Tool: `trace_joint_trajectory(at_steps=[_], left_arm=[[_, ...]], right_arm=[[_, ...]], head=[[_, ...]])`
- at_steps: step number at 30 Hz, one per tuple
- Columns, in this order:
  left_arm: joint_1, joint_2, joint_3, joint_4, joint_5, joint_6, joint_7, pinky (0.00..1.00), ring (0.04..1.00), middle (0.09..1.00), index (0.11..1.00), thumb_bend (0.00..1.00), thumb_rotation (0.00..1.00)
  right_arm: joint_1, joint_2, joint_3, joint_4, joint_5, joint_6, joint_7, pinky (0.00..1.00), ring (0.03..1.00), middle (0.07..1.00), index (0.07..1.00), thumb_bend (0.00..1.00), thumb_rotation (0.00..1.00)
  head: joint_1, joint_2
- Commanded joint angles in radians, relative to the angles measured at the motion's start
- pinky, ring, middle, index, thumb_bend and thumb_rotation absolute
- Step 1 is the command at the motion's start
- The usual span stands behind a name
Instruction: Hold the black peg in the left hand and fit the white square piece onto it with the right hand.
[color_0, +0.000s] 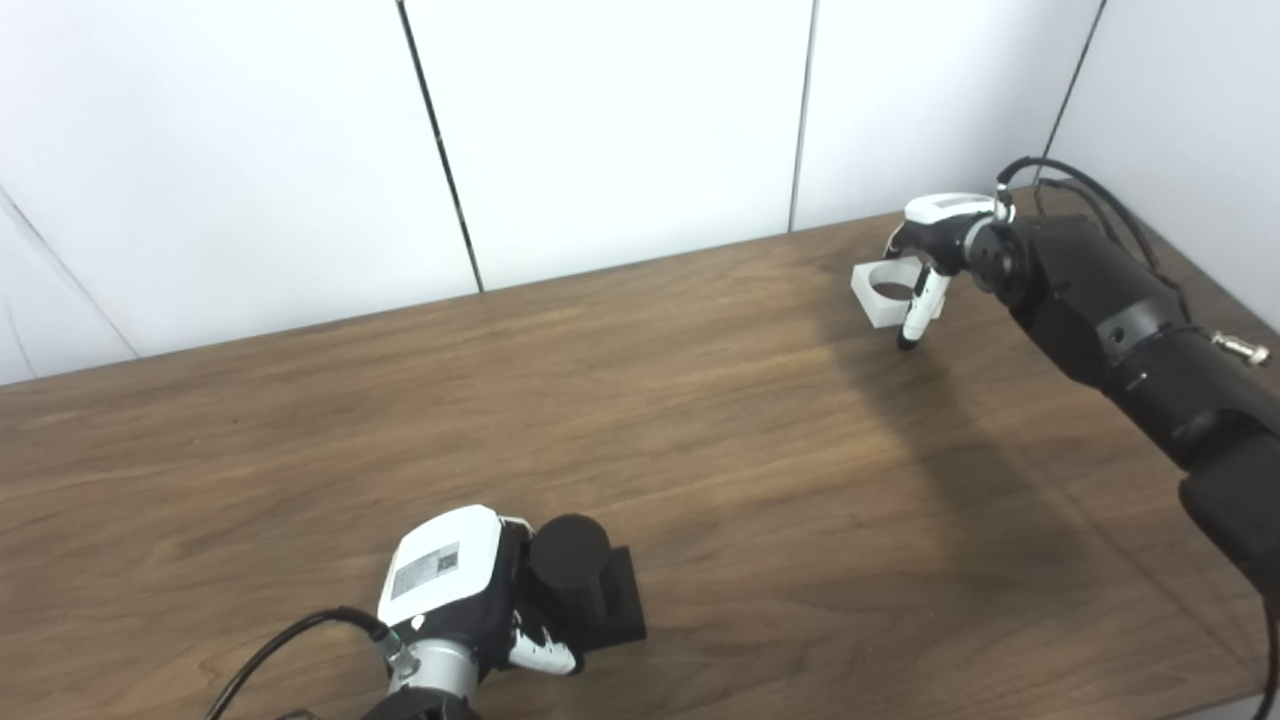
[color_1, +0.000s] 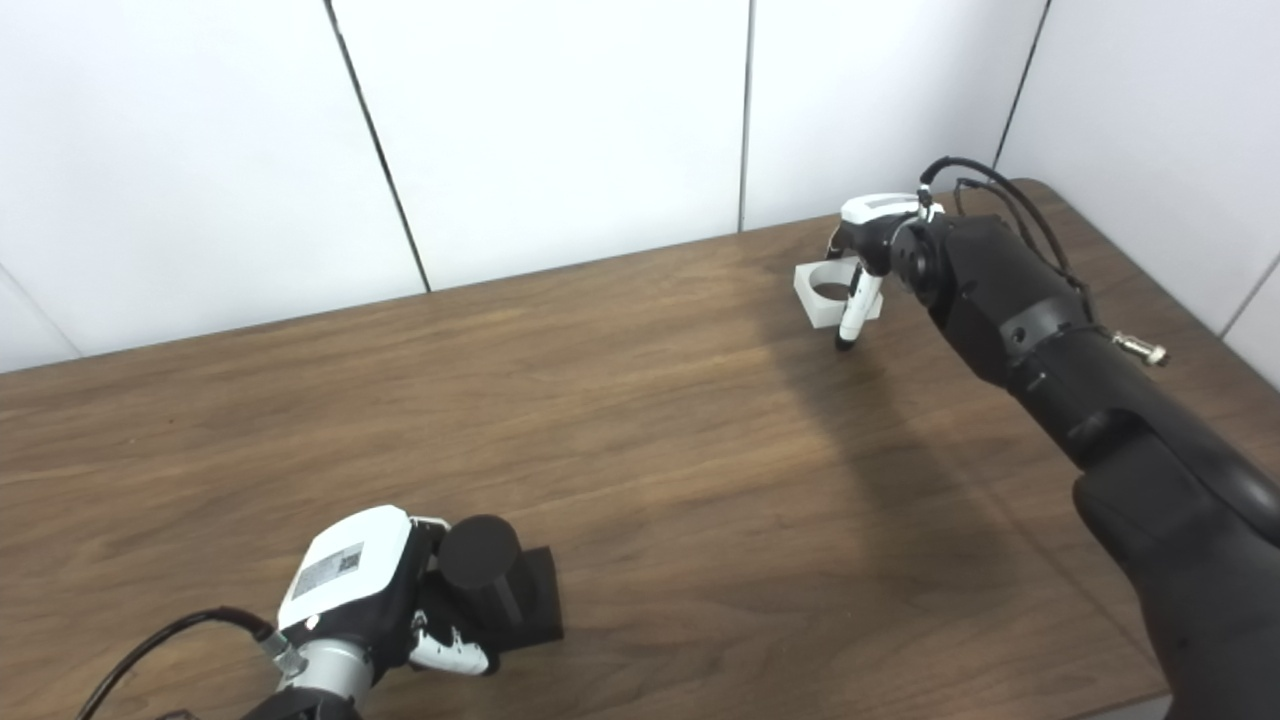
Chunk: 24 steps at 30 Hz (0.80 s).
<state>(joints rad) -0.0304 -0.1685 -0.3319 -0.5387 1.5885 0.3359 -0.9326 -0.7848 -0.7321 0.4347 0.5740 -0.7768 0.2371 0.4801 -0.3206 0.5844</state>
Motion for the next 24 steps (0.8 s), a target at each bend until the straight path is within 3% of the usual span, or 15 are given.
trace_joint_trajectory(at_steps=[1, 2, 5, 24], left_arm=[[0.054, -0.061, -0.015, 0.028, 0.006, 0.0, -0.058, 0.92, 0.844, 0.751, 0.484, 0.52, 0.06], [0.054, -0.062, -0.016, 0.026, 0.008, -0.001, -0.059, 0.92, 0.845, 0.753, 0.484, 0.52, 0.06], [0.059, -0.067, -0.019, 0.019, 0.013, 0.0, -0.059, 0.92, 0.846, 0.753, 0.483, 0.52, 0.06], [0.06, -0.072, -0.015, 0.028, -0.012, 0.012, -0.036, 0.92, 0.847, 0.75, 0.482, 0.52, 0.06]], right_arm=[[-0.011, -0.01, -0.002, -0.019, 0.002, -0.053, -0.031, 0.9, 0.953, 0.905, 0.572, 0.68, 0.17], [-0.006, -0.013, -0.004, -0.02, 0.004, -0.067, -0.042, 0.9, 0.937, 0.886, 0.523, 0.59, 0.15], [0.01, -0.024, -0.01, -0.024, 0.006, -0.108, -0.075, 0.9, 0.908, 0.846, 0.49, 0.53, 0.14], [0.019, -0.027, -0.002, -0.029, -0.008, -0.164, -0.092, 0.96, 0.926, 0.827, 0.486, 0.52, 0.14]], head=[[0.001, 0.001], [0.001, 0.002], [-0.001, 0.005], [0.028, 0.02]])
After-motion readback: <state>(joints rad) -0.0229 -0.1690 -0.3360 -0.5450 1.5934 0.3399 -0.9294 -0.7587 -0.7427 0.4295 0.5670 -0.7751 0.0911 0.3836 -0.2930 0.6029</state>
